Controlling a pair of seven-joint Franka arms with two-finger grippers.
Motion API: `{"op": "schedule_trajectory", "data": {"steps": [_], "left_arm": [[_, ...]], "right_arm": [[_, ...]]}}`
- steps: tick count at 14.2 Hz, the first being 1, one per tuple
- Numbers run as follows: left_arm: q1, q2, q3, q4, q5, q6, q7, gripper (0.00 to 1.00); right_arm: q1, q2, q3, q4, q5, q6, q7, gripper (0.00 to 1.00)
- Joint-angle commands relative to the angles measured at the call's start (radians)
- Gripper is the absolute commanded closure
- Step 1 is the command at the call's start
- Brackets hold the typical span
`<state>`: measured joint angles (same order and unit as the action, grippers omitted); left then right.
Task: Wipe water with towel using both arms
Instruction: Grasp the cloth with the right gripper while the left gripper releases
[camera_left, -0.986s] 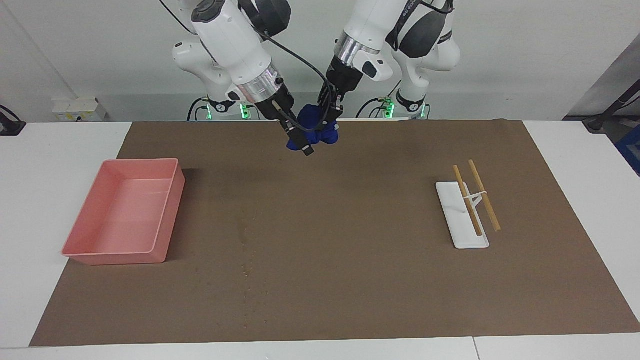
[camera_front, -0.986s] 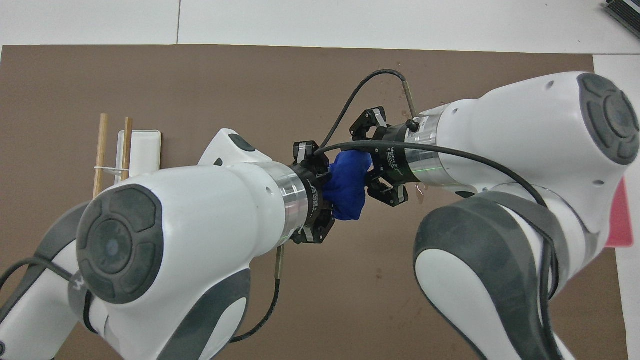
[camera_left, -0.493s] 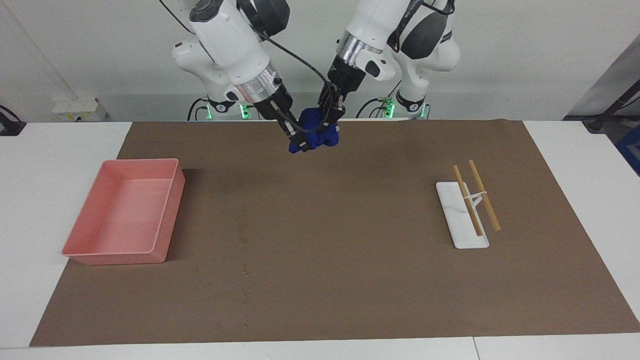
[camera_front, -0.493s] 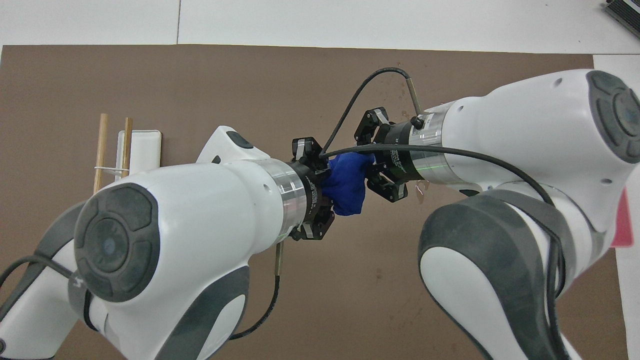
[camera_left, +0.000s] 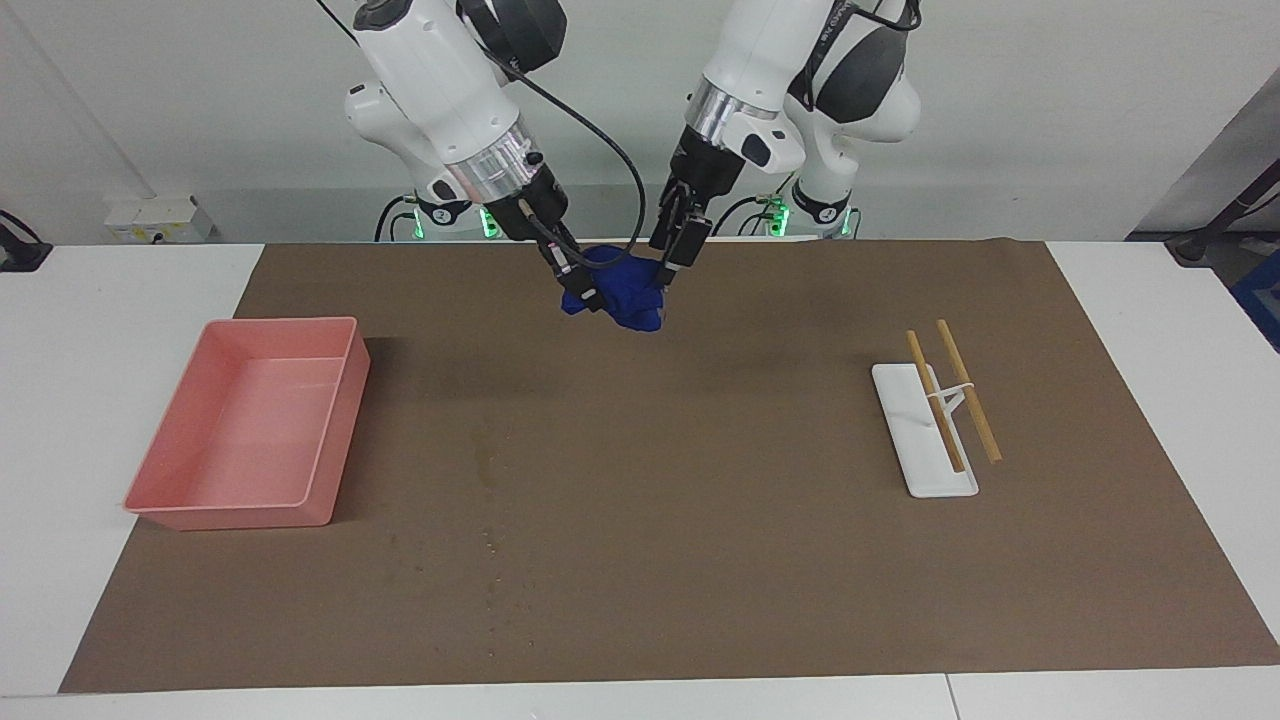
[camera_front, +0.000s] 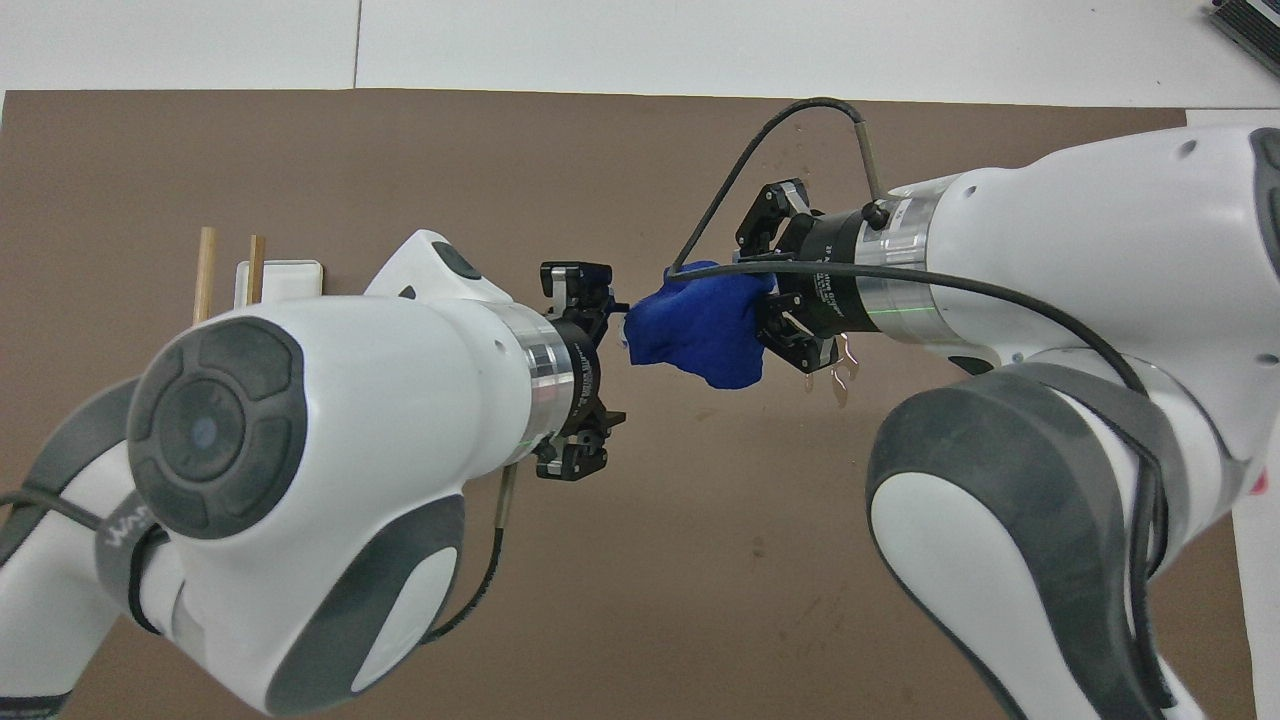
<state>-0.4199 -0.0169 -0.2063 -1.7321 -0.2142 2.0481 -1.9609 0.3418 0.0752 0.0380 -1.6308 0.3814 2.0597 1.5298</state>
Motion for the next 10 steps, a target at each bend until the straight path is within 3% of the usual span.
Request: {"op": "schedule_trajectory", "data": {"steps": [1,5,10], "left_arm": [[0.108,-0.018,0.002,-0.003,0.007,-0.149,0.253,0.0],[0.274,-0.026,0.002,0.002,0.013,-0.27,0.616,0.0],[0.433,-0.04,0.004,0.0,0.106,-0.394,1.043,0.0]], "right_arm": [[-0.056,0.021,0.006,0.014,-0.016,0.068,-0.06,1.0],[-0.136,0.089,0.006,0.015,-0.018,0.164,-0.274,1.0],[-0.196,0.369,0.006,0.163,-0.035,0.359,-0.521,1.0]]}}
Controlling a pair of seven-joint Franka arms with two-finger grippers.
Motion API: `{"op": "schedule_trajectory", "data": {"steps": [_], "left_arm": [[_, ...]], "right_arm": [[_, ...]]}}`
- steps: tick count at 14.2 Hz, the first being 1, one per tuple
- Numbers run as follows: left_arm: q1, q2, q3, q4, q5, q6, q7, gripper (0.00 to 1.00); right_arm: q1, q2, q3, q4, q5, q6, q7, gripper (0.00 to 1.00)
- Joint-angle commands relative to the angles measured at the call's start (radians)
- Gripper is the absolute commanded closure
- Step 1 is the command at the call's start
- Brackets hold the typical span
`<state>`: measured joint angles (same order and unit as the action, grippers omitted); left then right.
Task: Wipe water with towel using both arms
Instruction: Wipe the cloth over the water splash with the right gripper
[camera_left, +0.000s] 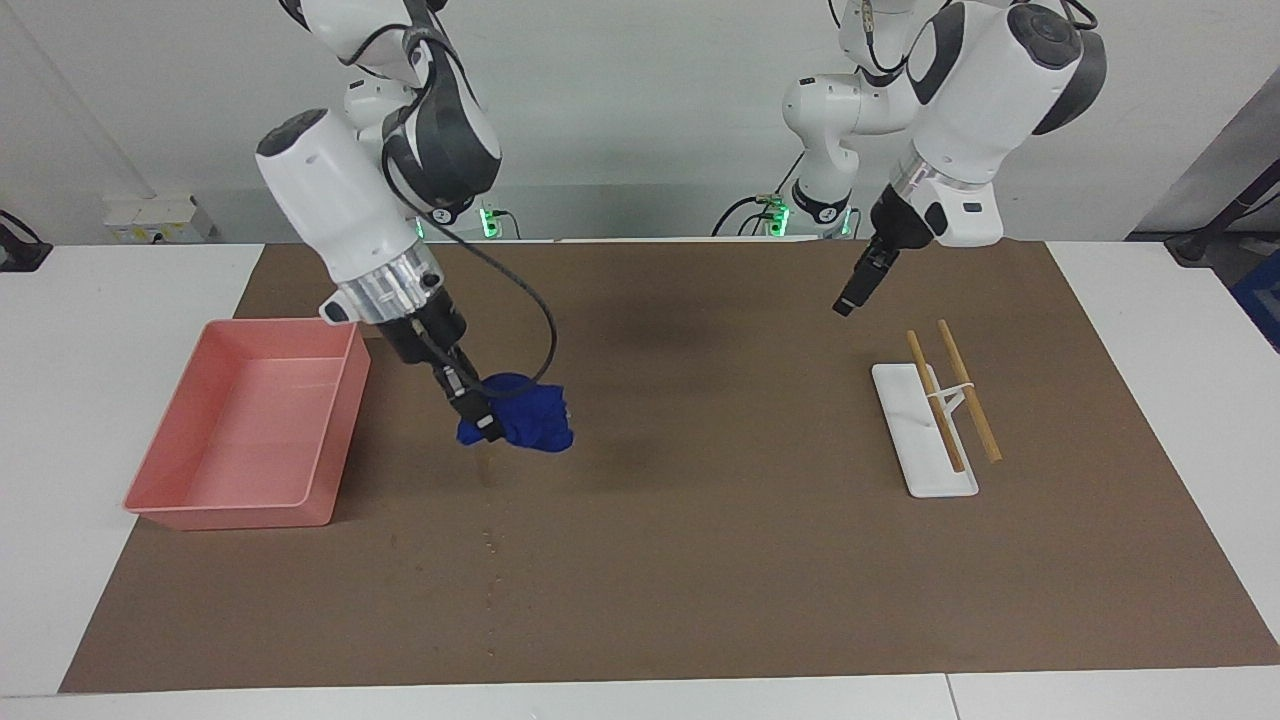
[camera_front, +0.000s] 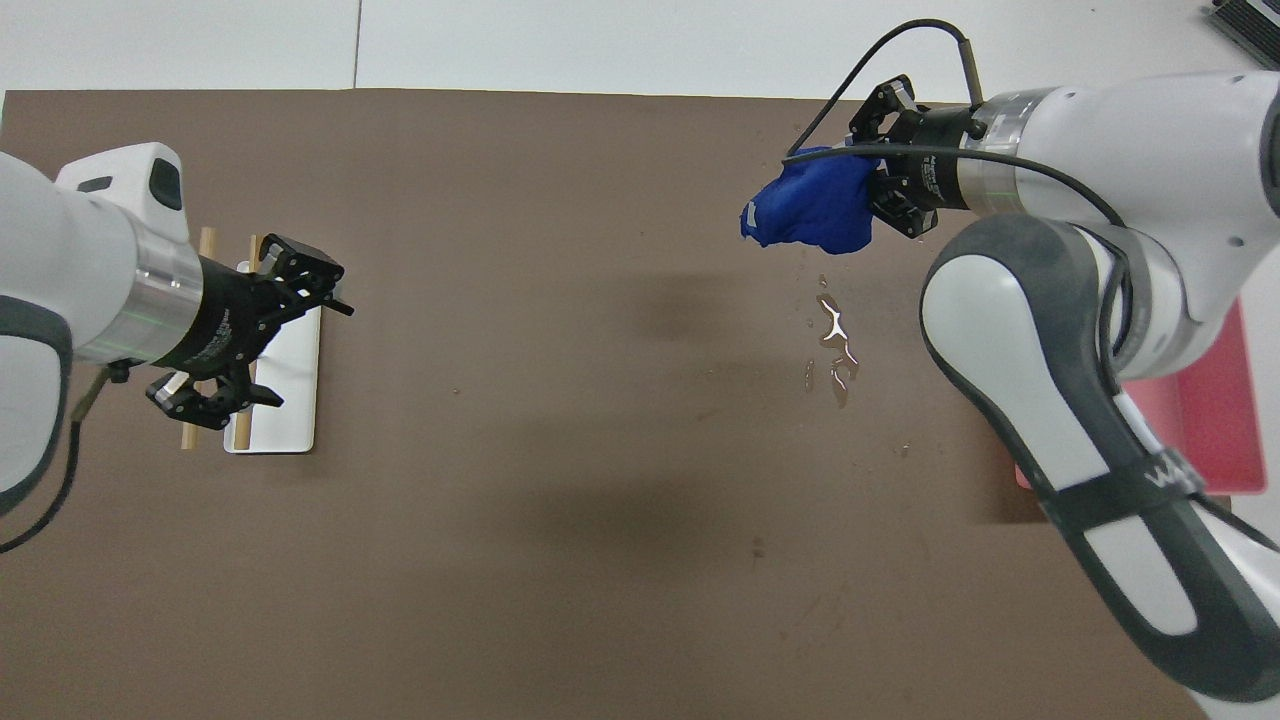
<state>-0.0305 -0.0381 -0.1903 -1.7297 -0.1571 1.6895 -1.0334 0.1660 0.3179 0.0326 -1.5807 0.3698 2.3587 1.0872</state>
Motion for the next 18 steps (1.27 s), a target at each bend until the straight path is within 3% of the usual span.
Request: {"op": "schedule_trajectory", "data": {"steps": [1,3,5,8,11,18], "left_arm": [[0.081,-0.019,-0.012,-0.002,0.062,-0.036,0.206,0.0],[0.139,-0.019,-0.012,0.002,0.073,-0.051,0.384,0.0],[0.139,-0.014,-0.017,0.016,0.218,-0.05,0.507,0.0],[0.158,-0.017,-0.012,0.006,0.231,-0.019,0.573,0.0],[0.187,-0.006,-0.009,0.022,0.237,-0.03,0.692,0.0],[-0.025,-0.003,0.205,0.048,0.228,-0.088,0.825,0.0]], "right_arm": [[-0.023,0.163,0.012,0.113,-0.041,0.127,-0.129,1.0],[-0.043,0.249,0.012,0.163,-0.045,0.185,-0.185,1.0],[-0.068,0.352,0.012,0.264,-0.045,0.198,-0.3,1.0],[-0.075,0.426,0.013,0.282,-0.043,0.296,-0.375,1.0],[-0.079,0.412,0.012,0.216,-0.04,0.301,-0.383,1.0],[-0.063,0.308,0.01,-0.045,-0.04,0.283,-0.383,1.0]]}}
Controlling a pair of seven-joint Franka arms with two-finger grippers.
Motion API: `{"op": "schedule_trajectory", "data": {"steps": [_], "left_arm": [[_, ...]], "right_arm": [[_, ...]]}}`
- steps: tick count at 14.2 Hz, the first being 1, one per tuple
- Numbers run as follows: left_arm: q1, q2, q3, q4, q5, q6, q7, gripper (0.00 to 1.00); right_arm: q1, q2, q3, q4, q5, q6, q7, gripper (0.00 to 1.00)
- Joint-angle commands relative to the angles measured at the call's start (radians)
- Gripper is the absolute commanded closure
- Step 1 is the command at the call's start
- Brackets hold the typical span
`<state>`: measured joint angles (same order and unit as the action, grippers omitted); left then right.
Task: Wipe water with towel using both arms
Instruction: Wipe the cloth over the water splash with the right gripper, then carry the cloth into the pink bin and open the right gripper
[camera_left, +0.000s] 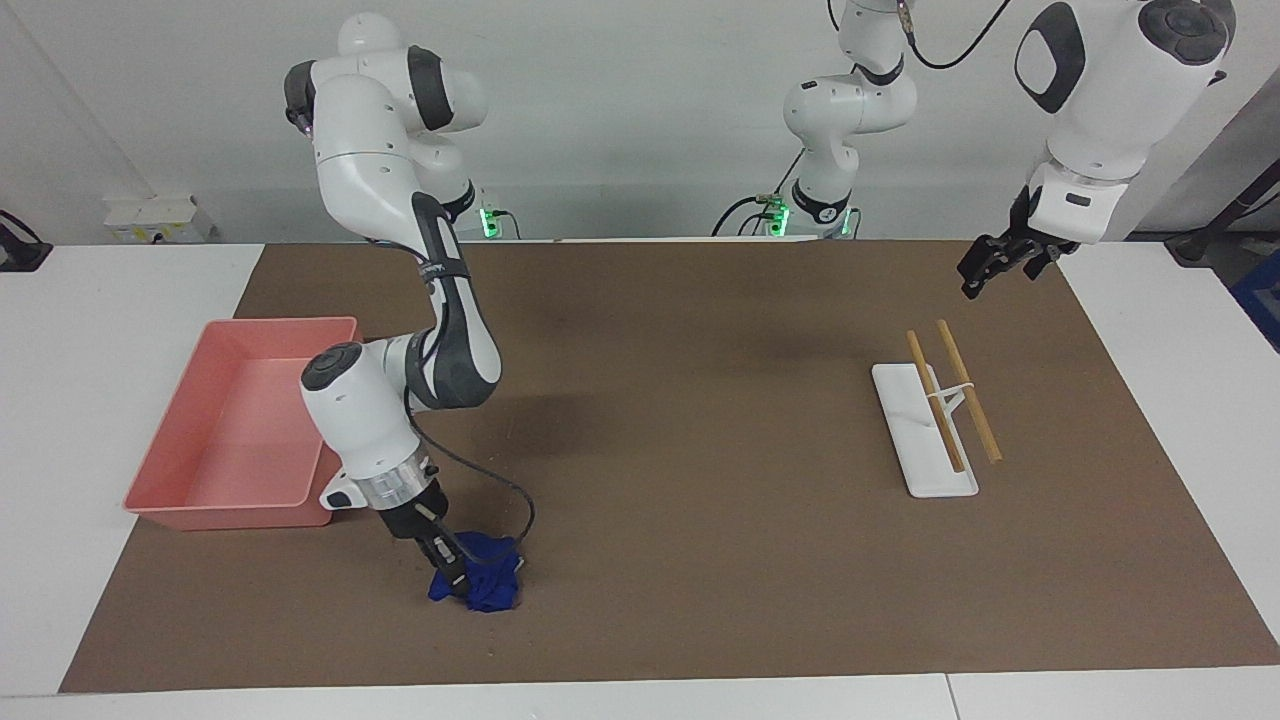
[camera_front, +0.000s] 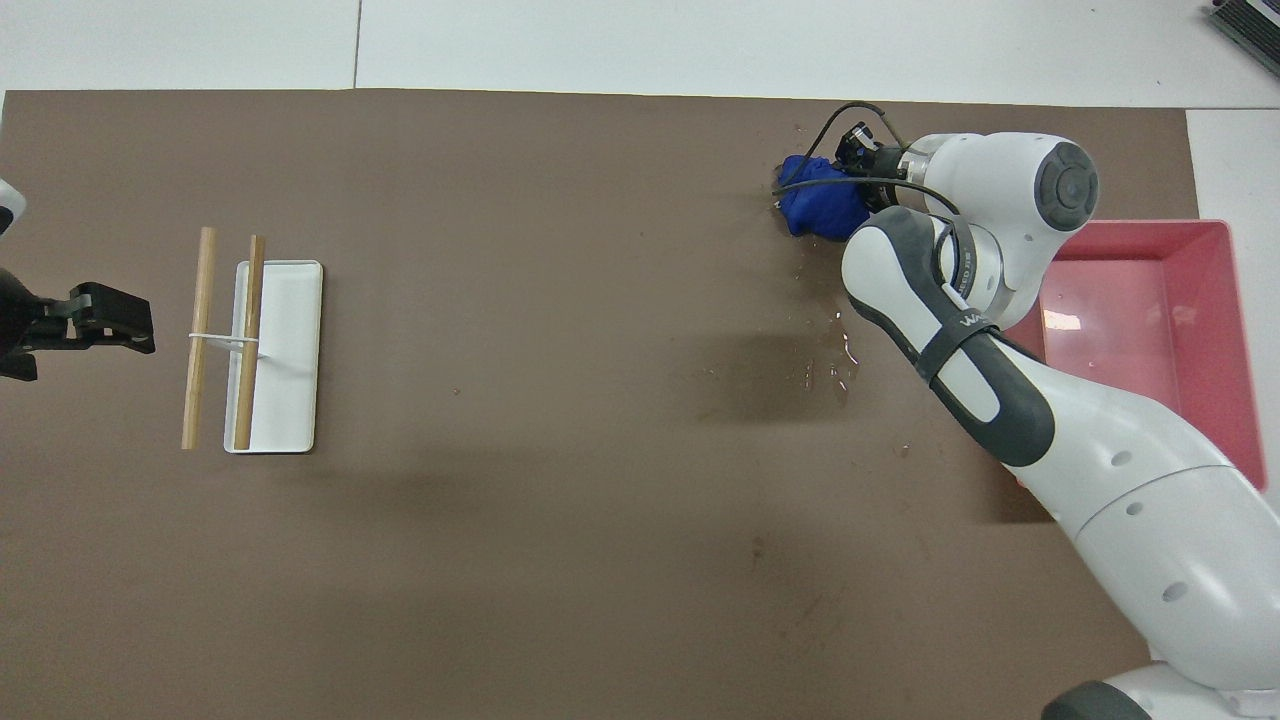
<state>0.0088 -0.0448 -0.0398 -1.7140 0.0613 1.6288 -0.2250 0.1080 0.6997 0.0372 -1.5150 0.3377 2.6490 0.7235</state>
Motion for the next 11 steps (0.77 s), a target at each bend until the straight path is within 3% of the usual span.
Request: {"op": "schedule_trajectory", "data": {"steps": [1,5,11], "left_arm": [[-0.064,0.011,0.061,0.045,0.008,-0.027,0.019,0.0],[-0.094,0.01,0.078,0.034,0.006,-0.033,0.021,0.0],[-0.107,0.003,0.083,0.016,0.005,-0.007,0.027,0.0]], "right_arm": [[-0.002,-0.086,0.006,-0.135,-0.008,-0.015,-0.019,1.0],[-0.005,-0.126,0.006,-0.189,-0.009,-0.107,-0.062,1.0],[-0.001,-0.29,0.006,-0.437,-0.009,-0.112,-0.094,1.0]]}}
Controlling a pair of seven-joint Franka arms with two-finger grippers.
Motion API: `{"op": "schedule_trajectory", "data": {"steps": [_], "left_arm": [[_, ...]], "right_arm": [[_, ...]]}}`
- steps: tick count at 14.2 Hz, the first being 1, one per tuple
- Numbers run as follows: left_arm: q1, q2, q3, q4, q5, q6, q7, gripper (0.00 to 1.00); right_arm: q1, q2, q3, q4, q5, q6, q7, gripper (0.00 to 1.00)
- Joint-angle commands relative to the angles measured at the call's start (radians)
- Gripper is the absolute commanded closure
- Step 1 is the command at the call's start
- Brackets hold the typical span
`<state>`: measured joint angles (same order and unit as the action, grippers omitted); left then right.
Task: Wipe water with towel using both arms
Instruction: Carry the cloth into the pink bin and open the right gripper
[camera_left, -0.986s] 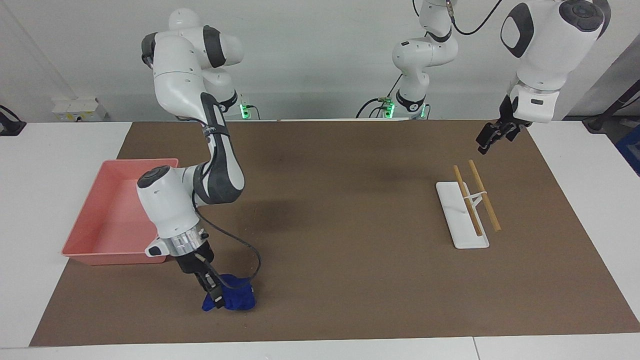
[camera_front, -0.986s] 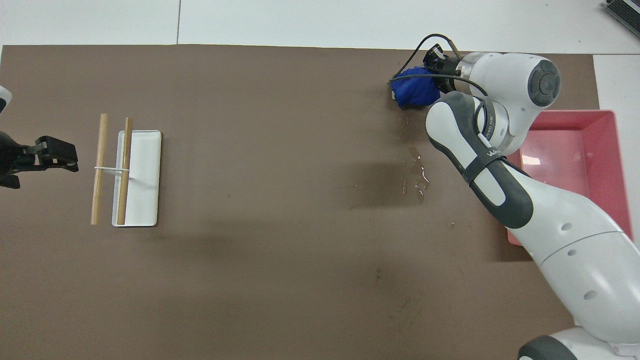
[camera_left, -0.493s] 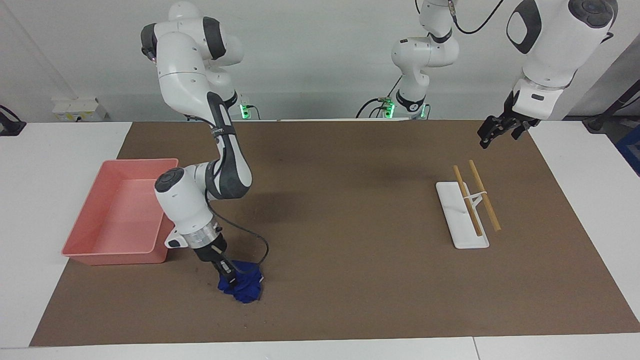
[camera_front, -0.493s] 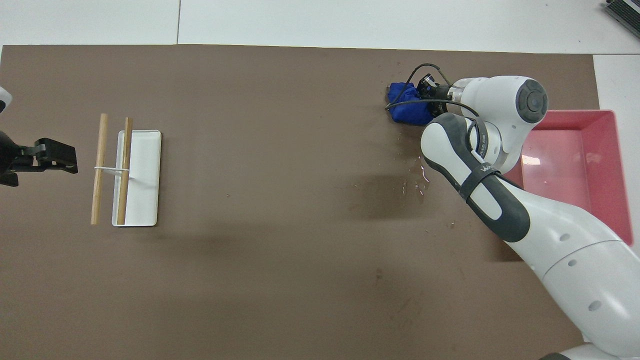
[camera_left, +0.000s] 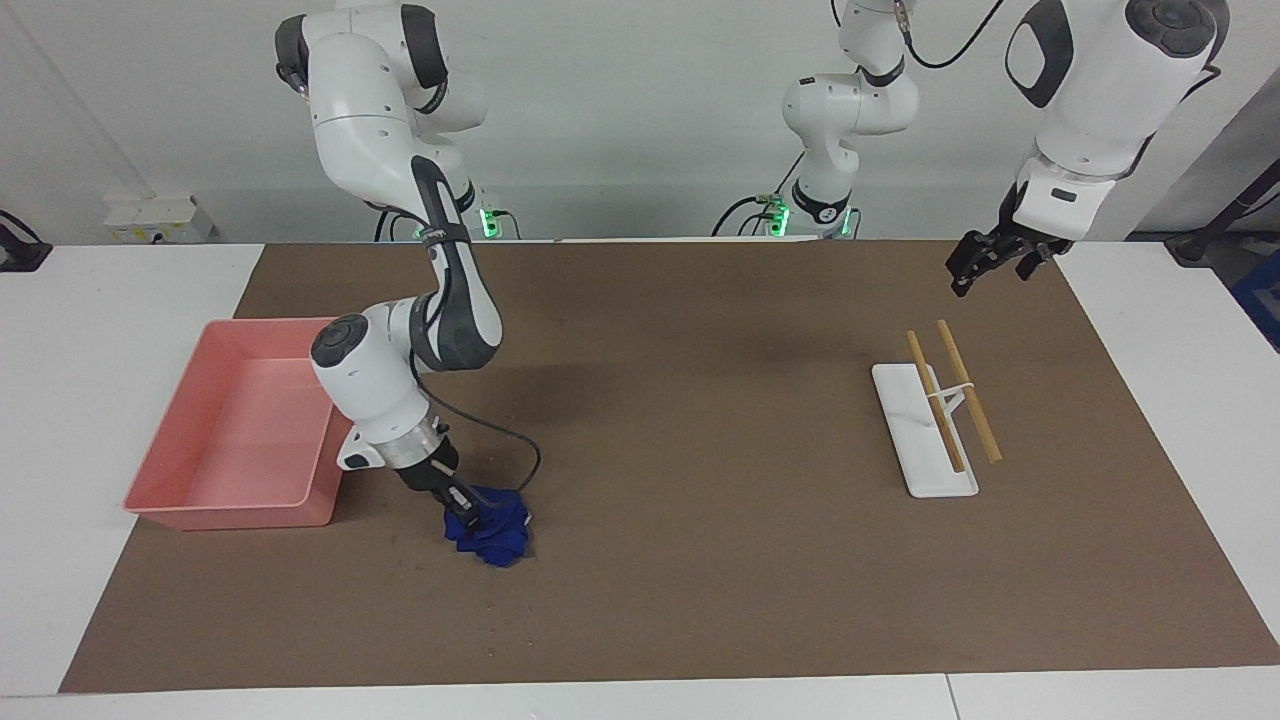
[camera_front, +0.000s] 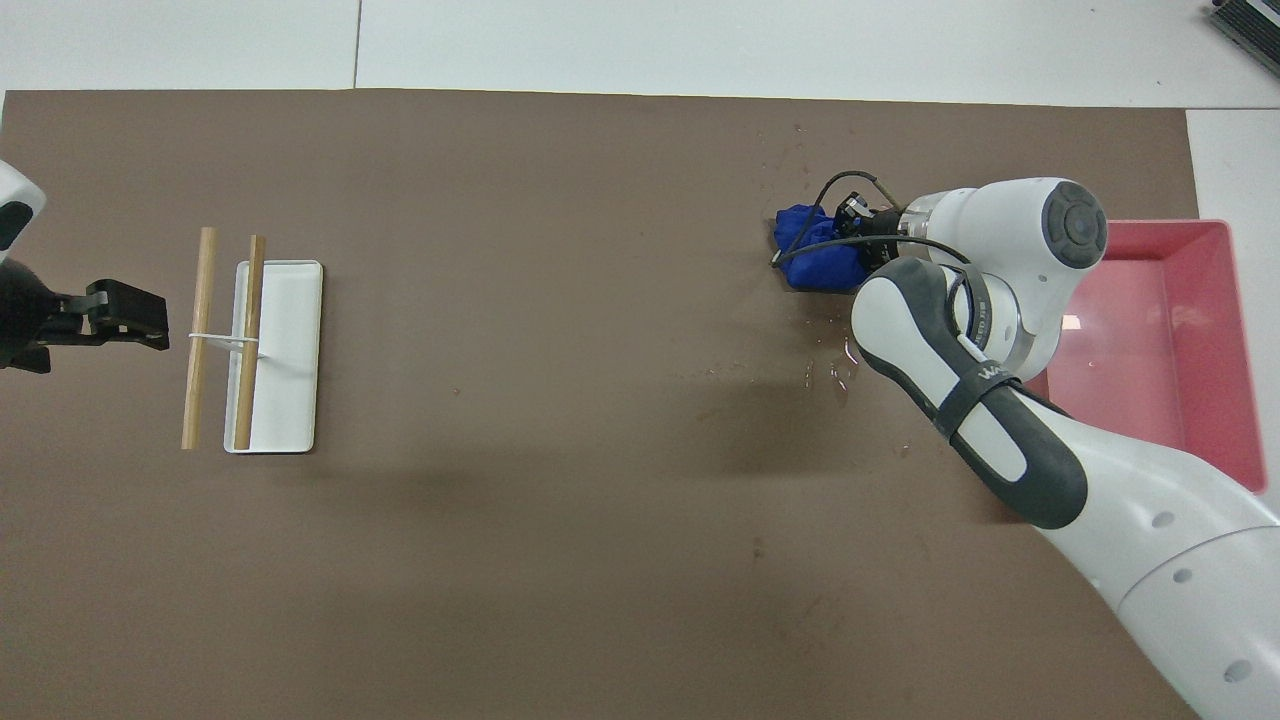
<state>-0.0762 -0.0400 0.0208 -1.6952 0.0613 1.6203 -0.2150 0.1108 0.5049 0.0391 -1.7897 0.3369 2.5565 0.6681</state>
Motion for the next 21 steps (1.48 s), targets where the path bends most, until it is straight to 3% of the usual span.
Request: {"op": "schedule_trajectory", "data": {"steps": [1,6,11,16,21], "left_arm": [[-0.024,-0.001,0.022,-0.007,0.0,0.027,0.017,0.0],[-0.033,-0.012,0.024,-0.037,-0.008,0.053,0.016,0.0],[-0.024,-0.02,0.021,-0.046,-0.011,0.047,0.017,0.0],[-0.036,-0.02,0.019,-0.046,-0.067,0.062,0.011,0.0],[-0.036,-0.02,0.016,-0.046,-0.097,0.053,0.006,0.0]], "right_arm": [[-0.005,-0.129,0.004,-0.209,-0.009,-0.025,-0.051,1.0],[-0.013,-0.258,0.004,-0.367,-0.009,-0.195,-0.194,1.0],[-0.017,-0.361,0.004,-0.496,-0.009,-0.278,-0.242,1.0],[-0.057,-0.463,0.002,-0.478,-0.009,-0.335,-0.268,1.0],[-0.14,-0.557,-0.002,-0.297,-0.01,-0.559,-0.262,1.0]]}}
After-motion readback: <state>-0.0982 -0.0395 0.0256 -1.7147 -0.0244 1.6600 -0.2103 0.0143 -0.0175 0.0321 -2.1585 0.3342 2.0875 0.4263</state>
